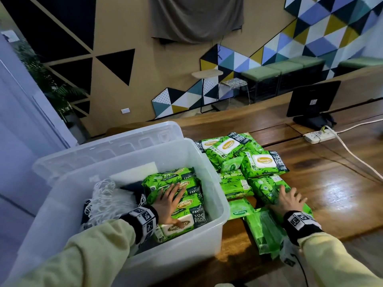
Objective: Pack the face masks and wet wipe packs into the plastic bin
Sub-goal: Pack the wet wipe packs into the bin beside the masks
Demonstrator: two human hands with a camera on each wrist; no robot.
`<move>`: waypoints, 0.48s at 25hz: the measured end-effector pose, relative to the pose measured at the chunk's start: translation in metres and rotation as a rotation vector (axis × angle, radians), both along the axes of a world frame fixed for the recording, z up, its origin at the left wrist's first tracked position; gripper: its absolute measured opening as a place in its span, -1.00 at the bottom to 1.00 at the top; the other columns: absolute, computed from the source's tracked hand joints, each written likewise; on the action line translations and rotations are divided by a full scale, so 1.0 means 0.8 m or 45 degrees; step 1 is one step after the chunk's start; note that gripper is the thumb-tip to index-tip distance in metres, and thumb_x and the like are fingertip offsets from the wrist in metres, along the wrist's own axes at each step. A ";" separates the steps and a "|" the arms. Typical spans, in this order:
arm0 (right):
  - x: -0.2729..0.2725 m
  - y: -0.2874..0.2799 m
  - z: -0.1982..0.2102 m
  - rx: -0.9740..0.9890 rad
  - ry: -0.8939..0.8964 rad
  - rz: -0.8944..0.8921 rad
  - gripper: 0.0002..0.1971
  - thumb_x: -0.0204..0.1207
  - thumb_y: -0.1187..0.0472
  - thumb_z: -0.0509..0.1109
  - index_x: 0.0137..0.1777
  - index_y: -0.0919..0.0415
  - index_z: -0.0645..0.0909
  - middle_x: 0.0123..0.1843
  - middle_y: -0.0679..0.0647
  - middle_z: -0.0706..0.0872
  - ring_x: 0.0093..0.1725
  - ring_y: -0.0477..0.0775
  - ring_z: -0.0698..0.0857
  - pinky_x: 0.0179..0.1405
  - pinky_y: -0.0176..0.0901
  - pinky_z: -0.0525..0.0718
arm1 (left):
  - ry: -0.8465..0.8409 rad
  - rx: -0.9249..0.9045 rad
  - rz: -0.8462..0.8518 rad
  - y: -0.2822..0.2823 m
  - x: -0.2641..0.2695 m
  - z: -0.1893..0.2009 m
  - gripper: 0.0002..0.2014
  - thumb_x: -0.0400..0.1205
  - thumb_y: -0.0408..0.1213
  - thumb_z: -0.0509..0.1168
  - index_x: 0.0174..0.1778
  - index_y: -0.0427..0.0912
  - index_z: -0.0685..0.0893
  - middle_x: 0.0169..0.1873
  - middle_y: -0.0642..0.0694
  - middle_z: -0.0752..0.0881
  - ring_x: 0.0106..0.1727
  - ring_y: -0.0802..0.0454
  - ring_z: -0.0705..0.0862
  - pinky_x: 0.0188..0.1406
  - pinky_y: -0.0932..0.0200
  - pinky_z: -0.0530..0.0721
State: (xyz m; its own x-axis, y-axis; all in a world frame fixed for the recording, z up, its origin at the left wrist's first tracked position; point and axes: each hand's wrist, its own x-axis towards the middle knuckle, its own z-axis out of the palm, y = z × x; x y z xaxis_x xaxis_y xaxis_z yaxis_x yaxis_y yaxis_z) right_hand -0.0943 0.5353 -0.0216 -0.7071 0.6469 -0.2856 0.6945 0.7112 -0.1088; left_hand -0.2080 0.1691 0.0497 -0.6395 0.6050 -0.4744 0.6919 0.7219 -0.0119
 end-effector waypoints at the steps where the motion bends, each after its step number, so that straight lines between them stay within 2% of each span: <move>1: 0.001 0.003 0.011 -0.020 0.010 0.009 -0.09 0.37 -0.23 0.44 0.56 0.16 0.08 0.44 0.36 0.28 0.47 0.43 0.34 0.48 0.35 0.30 | 0.006 -0.019 -0.040 -0.001 -0.002 0.002 0.26 0.35 0.41 0.28 0.09 0.20 -0.88 0.53 -0.19 -0.54 0.57 -0.17 -0.47 0.57 -0.36 -0.24; 3: 0.002 0.020 0.027 -0.129 0.063 0.018 -0.06 0.32 -0.21 0.50 0.57 0.12 0.11 0.42 0.37 0.33 0.43 0.41 0.39 0.44 0.27 0.36 | 0.012 -0.020 -0.076 -0.005 -0.003 0.003 0.32 0.37 0.16 0.47 0.27 0.12 -0.75 0.55 -0.19 -0.53 0.58 -0.18 -0.46 0.58 -0.35 -0.25; 5: 0.012 0.034 0.059 -0.429 0.156 -0.002 0.09 0.03 -0.36 0.58 0.53 0.02 0.23 0.41 0.37 0.43 0.39 0.36 0.45 0.40 0.22 0.40 | -0.028 0.004 -0.077 -0.010 0.000 0.006 0.31 0.36 0.03 0.53 0.40 0.03 -0.61 0.52 -0.17 -0.55 0.55 -0.16 -0.49 0.54 -0.30 -0.34; 6: 0.021 0.047 0.070 -0.617 0.280 -0.037 0.11 -0.14 -0.44 0.58 0.46 -0.03 0.34 0.36 0.32 0.50 0.34 0.30 0.51 0.36 0.17 0.45 | -0.053 0.024 -0.065 -0.012 0.003 0.011 0.31 0.36 0.02 0.54 0.45 0.00 -0.58 0.53 -0.17 -0.54 0.56 -0.15 -0.48 0.53 -0.28 -0.35; 7: 0.032 0.051 0.085 -0.791 0.392 -0.065 0.04 -0.16 -0.42 0.60 0.39 -0.08 0.42 0.32 0.22 0.55 0.29 0.22 0.55 0.32 0.11 0.49 | -0.072 0.065 -0.035 -0.014 0.004 0.016 0.30 0.37 0.02 0.53 0.50 -0.01 -0.55 0.55 -0.18 -0.51 0.58 -0.16 -0.45 0.55 -0.27 -0.34; 8: 0.045 0.052 0.101 -0.986 0.479 -0.099 -0.10 -0.04 -0.33 0.63 0.35 -0.11 0.48 0.30 0.12 0.57 0.27 0.16 0.56 0.30 0.09 0.50 | -0.094 0.120 0.015 -0.014 0.003 0.023 0.28 0.38 0.04 0.51 0.54 -0.03 -0.51 0.58 -0.19 -0.47 0.61 -0.17 -0.41 0.57 -0.25 -0.31; 9: 0.057 0.050 0.116 -1.191 0.538 -0.153 -0.25 0.10 -0.23 0.62 0.33 -0.10 0.53 0.29 0.09 0.60 0.23 0.14 0.61 0.28 0.13 0.56 | -0.110 0.190 0.088 -0.011 -0.001 0.034 0.24 0.40 0.10 0.47 0.56 -0.05 -0.48 0.61 -0.20 -0.41 0.63 -0.18 -0.36 0.59 -0.23 -0.27; 10: 0.065 0.044 0.131 -1.396 0.576 -0.208 -0.40 0.24 -0.14 0.58 0.30 -0.02 0.59 0.23 0.15 0.69 0.10 0.16 0.71 0.15 0.15 0.67 | -0.110 0.266 0.160 -0.007 -0.006 0.049 0.22 0.39 0.24 0.40 0.57 -0.07 -0.45 0.63 -0.20 -0.35 0.65 -0.17 -0.30 0.62 -0.20 -0.20; 11: 0.075 0.031 0.150 -1.587 0.609 -0.228 -0.52 0.33 -0.07 0.51 0.23 0.11 0.67 0.10 0.24 0.77 -0.10 0.17 0.79 -0.06 0.10 0.77 | -0.102 0.343 0.211 0.000 -0.011 0.069 0.23 0.32 0.45 0.27 0.59 -0.09 -0.40 0.65 -0.20 -0.28 0.66 -0.15 -0.24 0.64 -0.18 -0.14; 12: 0.081 0.017 0.168 -1.748 0.648 -0.220 -0.55 0.30 -0.07 0.52 0.11 0.19 0.74 -0.03 0.28 0.81 -0.26 0.16 0.81 -0.24 -0.01 0.79 | -0.091 0.439 0.232 0.008 -0.014 0.091 0.30 0.18 0.64 0.09 0.63 -0.09 -0.30 0.66 -0.18 -0.21 0.67 -0.12 -0.20 0.64 -0.14 -0.11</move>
State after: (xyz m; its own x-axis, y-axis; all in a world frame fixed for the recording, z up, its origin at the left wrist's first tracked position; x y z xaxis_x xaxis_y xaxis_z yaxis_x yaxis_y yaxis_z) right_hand -0.0294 0.5489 0.1124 -0.8610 0.1658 -0.4808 0.4391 -0.2344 -0.8673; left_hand -0.2196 0.1752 0.1223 -0.7238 0.6162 -0.3104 0.5423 0.7862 0.2962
